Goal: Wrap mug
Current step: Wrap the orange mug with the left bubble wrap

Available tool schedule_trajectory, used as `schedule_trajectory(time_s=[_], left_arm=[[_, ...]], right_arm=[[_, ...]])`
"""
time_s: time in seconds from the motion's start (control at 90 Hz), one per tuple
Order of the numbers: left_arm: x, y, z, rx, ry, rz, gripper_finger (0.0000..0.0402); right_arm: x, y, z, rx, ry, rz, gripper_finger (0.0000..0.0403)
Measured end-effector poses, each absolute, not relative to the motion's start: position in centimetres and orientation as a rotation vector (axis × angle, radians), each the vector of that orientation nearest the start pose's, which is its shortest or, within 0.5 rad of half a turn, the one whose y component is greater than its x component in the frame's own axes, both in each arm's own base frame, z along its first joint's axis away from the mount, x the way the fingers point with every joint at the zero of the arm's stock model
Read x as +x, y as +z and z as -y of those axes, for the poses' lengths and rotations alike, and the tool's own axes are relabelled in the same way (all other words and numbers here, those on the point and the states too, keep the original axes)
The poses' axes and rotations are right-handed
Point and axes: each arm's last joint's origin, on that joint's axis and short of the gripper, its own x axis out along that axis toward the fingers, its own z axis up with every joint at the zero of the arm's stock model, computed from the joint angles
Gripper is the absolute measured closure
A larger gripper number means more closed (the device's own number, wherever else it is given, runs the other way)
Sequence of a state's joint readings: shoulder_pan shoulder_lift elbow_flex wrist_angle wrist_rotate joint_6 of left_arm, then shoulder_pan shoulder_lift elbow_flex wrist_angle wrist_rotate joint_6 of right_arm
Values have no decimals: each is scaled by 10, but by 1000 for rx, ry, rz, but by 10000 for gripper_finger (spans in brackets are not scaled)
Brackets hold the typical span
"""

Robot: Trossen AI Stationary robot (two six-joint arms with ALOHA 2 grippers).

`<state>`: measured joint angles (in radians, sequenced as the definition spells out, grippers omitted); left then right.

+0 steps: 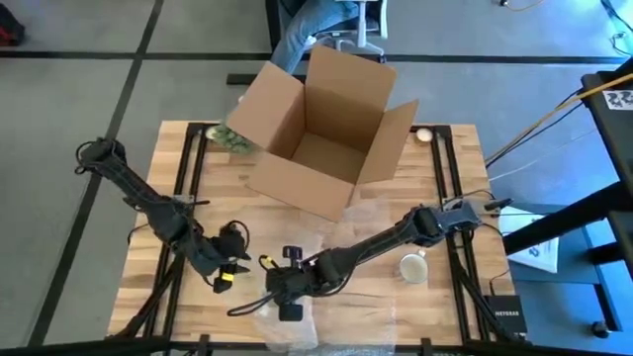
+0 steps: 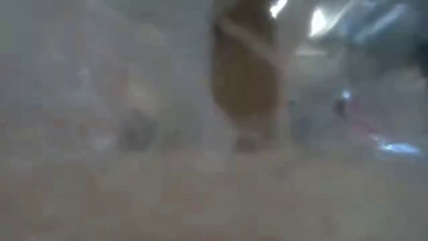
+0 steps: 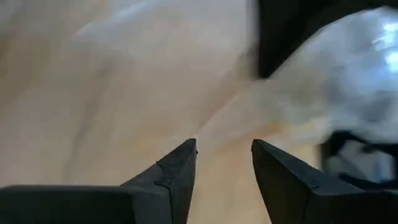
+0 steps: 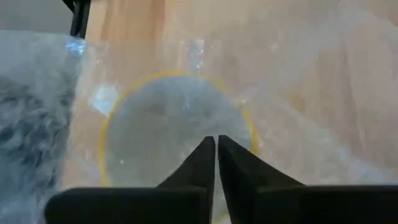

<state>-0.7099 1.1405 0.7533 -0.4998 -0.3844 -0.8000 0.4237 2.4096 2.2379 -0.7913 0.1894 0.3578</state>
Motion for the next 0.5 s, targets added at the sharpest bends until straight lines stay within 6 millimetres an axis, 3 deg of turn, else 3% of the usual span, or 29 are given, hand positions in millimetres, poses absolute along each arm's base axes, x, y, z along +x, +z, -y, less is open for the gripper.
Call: schedule_trajectory(time_s=[0.211, 0.5], left_arm=[[183, 197, 145, -281, 7, -743, 260], [201, 209, 162, -309, -160, -531, 260]], right_arm=[[479, 218, -209, 19, 26, -930, 401], [479, 218, -209, -10, 48, -936, 402]])
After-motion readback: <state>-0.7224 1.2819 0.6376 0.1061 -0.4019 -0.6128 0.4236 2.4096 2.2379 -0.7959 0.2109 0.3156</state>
